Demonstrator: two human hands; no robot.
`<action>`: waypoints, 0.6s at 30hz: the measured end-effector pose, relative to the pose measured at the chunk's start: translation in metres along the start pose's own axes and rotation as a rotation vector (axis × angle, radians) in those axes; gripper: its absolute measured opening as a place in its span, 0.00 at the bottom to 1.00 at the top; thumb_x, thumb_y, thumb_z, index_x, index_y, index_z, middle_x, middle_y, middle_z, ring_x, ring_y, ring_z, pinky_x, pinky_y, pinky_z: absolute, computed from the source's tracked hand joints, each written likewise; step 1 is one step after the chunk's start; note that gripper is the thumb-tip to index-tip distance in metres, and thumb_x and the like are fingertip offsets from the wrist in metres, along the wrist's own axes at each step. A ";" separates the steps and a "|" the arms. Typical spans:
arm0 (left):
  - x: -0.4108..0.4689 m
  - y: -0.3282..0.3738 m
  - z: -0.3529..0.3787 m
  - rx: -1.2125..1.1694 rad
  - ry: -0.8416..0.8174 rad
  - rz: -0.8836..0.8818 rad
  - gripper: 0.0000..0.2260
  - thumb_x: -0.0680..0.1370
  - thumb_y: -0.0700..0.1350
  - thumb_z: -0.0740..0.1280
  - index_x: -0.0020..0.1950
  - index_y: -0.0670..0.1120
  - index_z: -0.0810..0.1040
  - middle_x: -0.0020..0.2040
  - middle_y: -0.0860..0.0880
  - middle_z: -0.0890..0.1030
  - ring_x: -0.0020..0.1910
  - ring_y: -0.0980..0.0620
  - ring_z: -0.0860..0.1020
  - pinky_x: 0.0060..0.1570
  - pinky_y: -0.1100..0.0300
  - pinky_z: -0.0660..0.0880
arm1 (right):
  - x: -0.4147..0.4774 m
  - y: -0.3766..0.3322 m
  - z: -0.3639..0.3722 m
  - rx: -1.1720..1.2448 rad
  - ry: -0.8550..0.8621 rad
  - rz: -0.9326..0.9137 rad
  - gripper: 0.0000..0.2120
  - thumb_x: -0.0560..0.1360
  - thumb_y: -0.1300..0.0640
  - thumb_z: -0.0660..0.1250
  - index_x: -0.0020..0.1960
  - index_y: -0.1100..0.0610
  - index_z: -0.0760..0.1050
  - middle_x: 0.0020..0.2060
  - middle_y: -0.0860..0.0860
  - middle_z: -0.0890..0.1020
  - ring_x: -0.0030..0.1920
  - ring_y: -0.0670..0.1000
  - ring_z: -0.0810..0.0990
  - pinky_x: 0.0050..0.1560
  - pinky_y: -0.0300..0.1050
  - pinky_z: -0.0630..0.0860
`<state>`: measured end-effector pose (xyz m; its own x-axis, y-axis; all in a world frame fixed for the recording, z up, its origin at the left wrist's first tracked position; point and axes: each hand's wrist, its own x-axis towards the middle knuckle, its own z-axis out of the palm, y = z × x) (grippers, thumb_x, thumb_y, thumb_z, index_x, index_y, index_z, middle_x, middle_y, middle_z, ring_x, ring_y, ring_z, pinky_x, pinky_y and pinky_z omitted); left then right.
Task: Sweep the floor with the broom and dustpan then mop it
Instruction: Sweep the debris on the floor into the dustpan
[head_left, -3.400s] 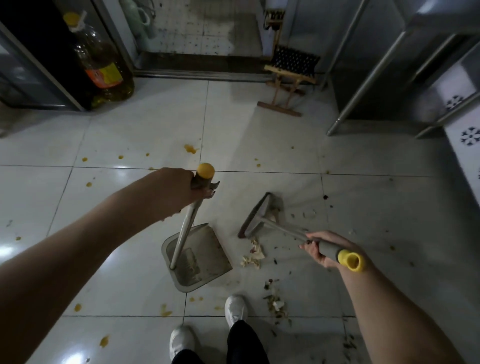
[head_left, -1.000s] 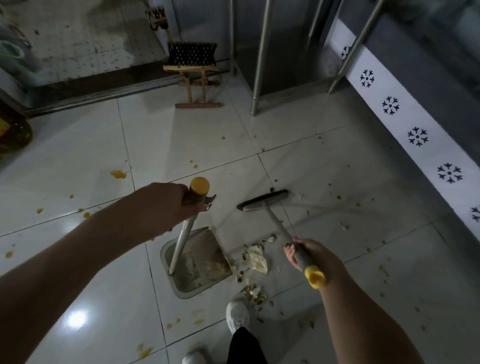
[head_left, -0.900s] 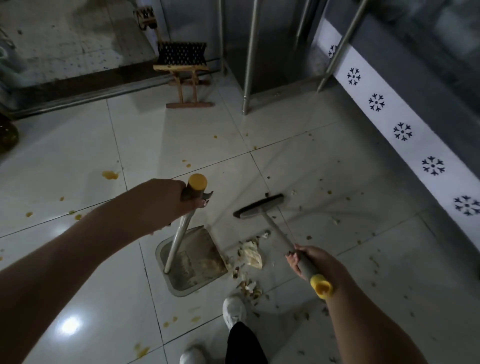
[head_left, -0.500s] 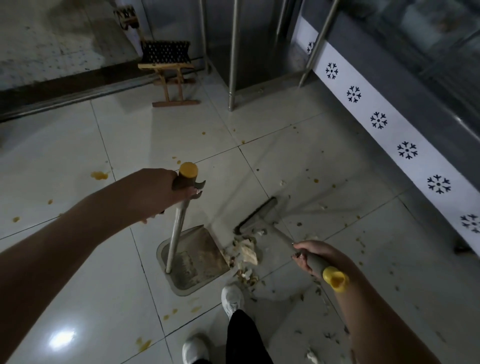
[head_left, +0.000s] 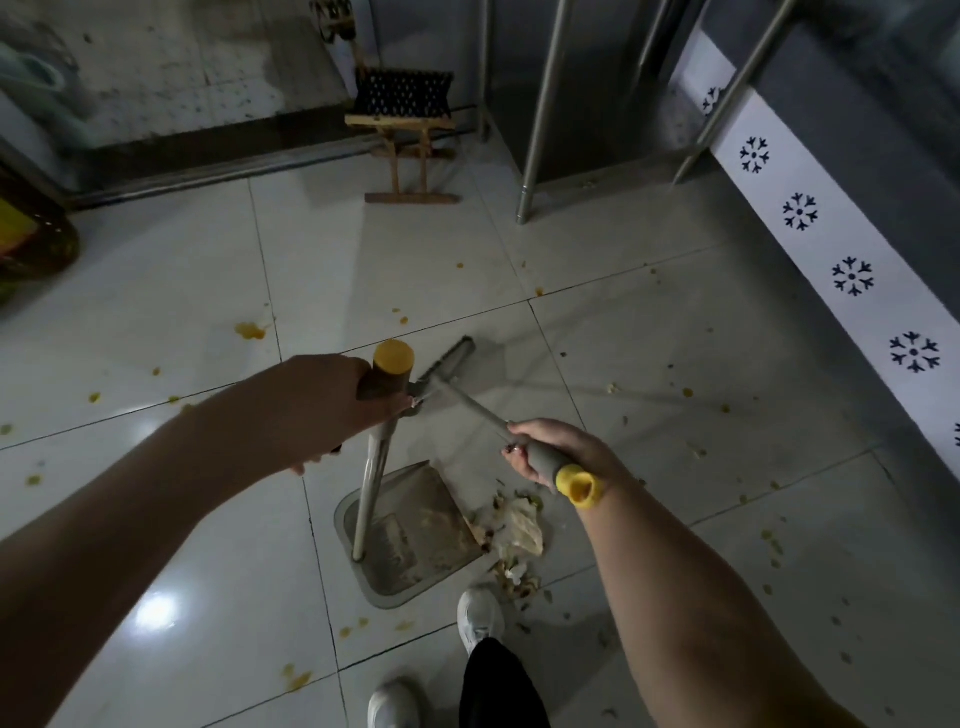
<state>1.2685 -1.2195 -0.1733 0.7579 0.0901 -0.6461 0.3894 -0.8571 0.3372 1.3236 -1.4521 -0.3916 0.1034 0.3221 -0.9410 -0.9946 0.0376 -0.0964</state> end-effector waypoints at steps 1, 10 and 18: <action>0.002 -0.003 -0.001 -0.004 0.005 -0.008 0.13 0.74 0.62 0.60 0.40 0.54 0.71 0.25 0.50 0.72 0.12 0.61 0.69 0.15 0.71 0.65 | 0.006 -0.002 0.007 -0.005 0.006 0.006 0.11 0.79 0.55 0.64 0.47 0.61 0.66 0.28 0.56 0.74 0.18 0.48 0.74 0.18 0.35 0.73; -0.006 -0.015 0.004 0.033 0.026 0.030 0.16 0.73 0.63 0.60 0.44 0.51 0.74 0.23 0.51 0.72 0.12 0.61 0.69 0.15 0.70 0.66 | -0.009 0.019 -0.022 0.006 0.102 0.025 0.09 0.80 0.57 0.62 0.48 0.64 0.66 0.35 0.58 0.72 0.18 0.51 0.75 0.18 0.38 0.74; -0.042 -0.025 0.021 0.112 0.062 0.188 0.14 0.74 0.62 0.61 0.39 0.52 0.71 0.25 0.50 0.73 0.15 0.60 0.69 0.15 0.71 0.65 | -0.045 0.132 -0.089 0.204 0.173 -0.024 0.07 0.80 0.58 0.60 0.48 0.63 0.67 0.29 0.60 0.75 0.20 0.53 0.76 0.20 0.38 0.75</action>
<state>1.2155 -1.2124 -0.1692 0.8436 -0.0487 -0.5347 0.1804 -0.9123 0.3676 1.1878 -1.5457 -0.3912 0.1074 0.1534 -0.9823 -0.9685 0.2392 -0.0686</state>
